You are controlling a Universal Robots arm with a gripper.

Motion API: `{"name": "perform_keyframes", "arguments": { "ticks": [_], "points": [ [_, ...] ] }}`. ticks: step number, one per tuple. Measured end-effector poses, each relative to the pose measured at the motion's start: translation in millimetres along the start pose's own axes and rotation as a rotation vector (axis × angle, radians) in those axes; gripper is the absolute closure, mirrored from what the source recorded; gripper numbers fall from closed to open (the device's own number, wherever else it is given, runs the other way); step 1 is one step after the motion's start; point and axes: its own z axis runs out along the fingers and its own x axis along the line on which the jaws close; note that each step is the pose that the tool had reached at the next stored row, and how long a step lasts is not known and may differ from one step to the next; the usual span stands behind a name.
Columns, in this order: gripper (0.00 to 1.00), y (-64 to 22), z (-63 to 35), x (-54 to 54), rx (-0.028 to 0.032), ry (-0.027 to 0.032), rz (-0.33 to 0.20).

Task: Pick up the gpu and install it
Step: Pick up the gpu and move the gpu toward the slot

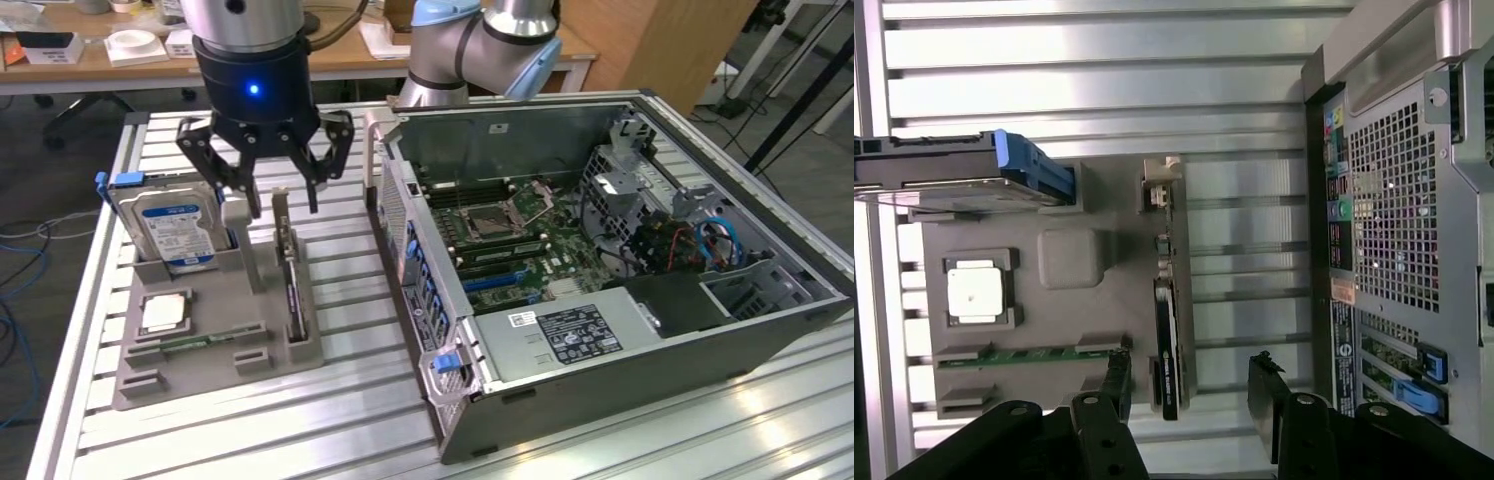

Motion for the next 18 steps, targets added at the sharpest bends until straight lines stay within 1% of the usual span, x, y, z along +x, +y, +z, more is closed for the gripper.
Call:
{"name": "perform_keyframes", "arguments": {
  "ticks": [18],
  "points": [
    [0.41,-0.6,12.4,0.3,0.0000,0.0000,0.000]
  ]
}}
